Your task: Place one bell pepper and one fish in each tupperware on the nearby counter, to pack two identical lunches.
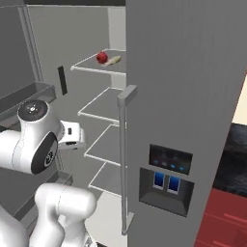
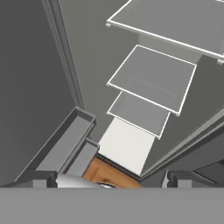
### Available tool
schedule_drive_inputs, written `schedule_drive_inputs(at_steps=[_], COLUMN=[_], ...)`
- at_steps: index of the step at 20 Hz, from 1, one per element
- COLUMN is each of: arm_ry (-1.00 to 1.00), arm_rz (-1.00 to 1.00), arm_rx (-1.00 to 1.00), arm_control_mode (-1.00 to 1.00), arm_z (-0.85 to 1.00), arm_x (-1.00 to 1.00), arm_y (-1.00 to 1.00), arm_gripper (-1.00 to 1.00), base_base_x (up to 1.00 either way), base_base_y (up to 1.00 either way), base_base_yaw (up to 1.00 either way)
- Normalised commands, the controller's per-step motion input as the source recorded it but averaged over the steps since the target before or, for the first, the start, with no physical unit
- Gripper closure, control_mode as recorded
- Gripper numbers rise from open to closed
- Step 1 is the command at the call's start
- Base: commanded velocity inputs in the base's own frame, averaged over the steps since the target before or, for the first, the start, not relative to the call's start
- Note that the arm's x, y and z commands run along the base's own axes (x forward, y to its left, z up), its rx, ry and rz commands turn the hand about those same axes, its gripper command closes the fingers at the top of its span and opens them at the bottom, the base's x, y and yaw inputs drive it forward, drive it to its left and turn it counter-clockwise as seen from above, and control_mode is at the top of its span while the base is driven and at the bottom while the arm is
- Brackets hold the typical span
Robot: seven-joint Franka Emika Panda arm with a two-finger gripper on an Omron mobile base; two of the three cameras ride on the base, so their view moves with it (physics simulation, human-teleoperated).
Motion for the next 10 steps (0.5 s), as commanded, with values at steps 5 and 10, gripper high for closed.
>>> schedule_drive_inputs(at_steps=[5,10], arm_ry=[0.00,0.00], arm_rz=[0.00,0.00], arm_rx=[0.00,0.00], arm_control_mode=[1.00,1.00], arm_z=[0.00,0.00], arm_x=[0.00,0.00], arm_y=[0.00,0.00], arm_gripper=[-1.00,-1.00], base_base_x=[-0.01,0.15], base_base_y=[-0.63,-0.12], base_base_yaw=[-0.01,0.00])
